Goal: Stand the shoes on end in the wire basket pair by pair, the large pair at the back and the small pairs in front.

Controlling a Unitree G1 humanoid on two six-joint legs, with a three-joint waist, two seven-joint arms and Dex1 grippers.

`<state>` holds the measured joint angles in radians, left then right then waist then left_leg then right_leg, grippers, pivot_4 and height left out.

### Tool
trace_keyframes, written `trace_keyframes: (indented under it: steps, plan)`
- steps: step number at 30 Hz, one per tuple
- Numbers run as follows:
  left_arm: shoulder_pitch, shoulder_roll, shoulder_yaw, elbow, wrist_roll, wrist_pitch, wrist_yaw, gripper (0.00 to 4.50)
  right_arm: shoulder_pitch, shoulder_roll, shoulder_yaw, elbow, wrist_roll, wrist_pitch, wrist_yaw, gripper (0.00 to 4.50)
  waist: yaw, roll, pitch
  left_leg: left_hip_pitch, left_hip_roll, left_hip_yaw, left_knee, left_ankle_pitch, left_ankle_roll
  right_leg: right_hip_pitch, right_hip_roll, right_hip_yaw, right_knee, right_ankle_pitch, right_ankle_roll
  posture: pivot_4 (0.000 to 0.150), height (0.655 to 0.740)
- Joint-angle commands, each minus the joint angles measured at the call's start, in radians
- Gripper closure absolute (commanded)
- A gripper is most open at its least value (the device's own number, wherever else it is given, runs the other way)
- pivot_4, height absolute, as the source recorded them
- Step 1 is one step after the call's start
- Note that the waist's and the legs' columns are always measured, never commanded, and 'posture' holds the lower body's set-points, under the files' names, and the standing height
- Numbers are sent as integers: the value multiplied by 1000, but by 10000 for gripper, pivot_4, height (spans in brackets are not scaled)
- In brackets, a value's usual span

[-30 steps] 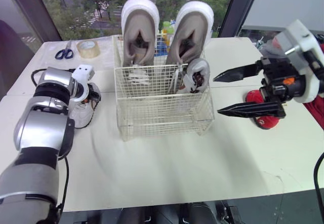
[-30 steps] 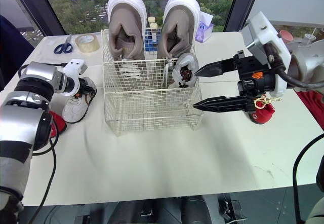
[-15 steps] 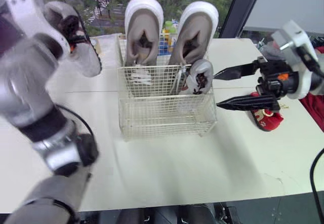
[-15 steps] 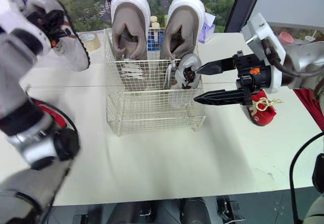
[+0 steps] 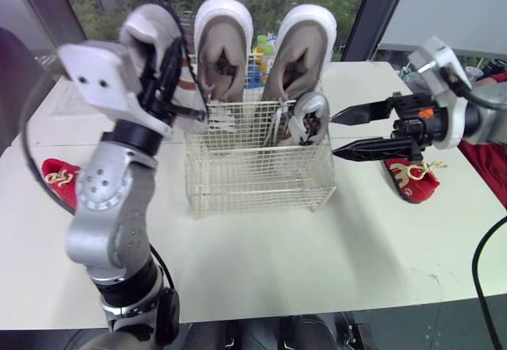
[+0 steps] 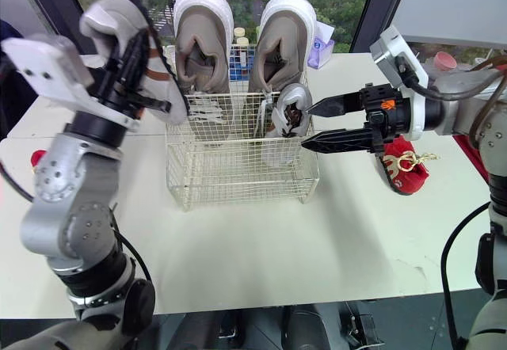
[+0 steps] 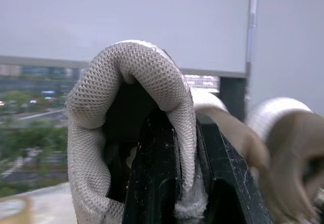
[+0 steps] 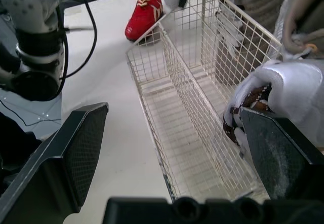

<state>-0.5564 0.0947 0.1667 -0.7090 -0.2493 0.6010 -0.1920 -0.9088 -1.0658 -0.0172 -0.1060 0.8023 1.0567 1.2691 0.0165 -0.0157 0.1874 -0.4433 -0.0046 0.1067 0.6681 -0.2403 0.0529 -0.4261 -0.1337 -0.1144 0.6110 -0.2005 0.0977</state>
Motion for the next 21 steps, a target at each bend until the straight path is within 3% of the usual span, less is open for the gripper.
trace_keyframes:
  steps: [1,12,21]
  plan:
    - [5,-8,-84,69,33,-195,-32,44397,28,-37,-83,-70,45,55,-36,0,2,0,0,0,0,0,0,-1,1,0,0,0,0,0,0,1500,7400]
    - [201,-28,-217,330,160,-526,-18,44397,119,-59,-229,-195,155,180,-171,0,25,3,-2,0,0,0,1,-5,7,1,-1,0,-1,0,-1,1500,7400]
    - [236,-17,-205,293,81,-353,-25,44397,144,-47,-236,-200,186,173,-222,0,24,3,-2,0,0,-1,1,-6,6,1,-1,0,-1,-1,-4,1500,7400]
